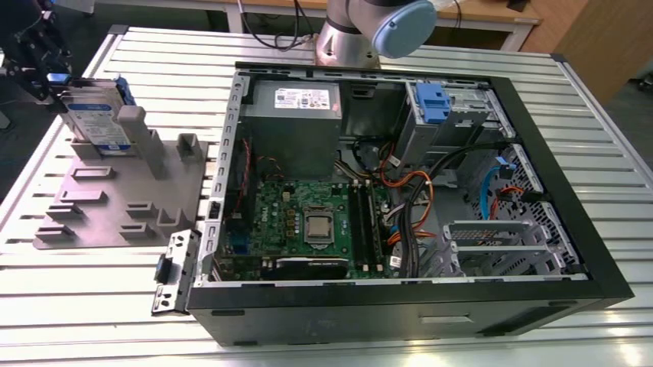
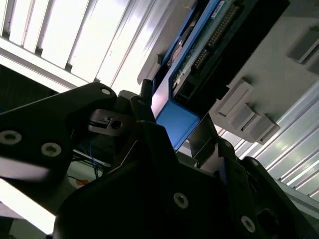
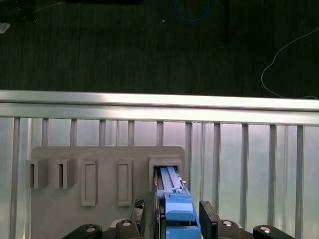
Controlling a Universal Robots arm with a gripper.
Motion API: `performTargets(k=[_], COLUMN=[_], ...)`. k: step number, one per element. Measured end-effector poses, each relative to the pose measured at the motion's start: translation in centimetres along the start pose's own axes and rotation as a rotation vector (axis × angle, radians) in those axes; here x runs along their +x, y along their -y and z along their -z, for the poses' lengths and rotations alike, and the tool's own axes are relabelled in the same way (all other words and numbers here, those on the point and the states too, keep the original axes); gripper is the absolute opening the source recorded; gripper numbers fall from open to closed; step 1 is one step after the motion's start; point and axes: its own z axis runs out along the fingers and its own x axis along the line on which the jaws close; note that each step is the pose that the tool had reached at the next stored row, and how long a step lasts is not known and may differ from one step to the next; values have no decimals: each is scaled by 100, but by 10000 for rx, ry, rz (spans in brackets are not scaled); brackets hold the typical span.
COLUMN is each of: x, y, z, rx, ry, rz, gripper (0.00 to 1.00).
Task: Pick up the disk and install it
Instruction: 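Pick up the disk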
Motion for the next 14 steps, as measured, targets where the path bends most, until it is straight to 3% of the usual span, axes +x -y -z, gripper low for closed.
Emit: performTargets(k=[4,5,14], x=[1,1,0], y=[0,0,2], z=[-1,-1,7], rx=[2,3,-18], ry=[3,3,4], rz=[1,1,-5], gripper=[53,46,46])
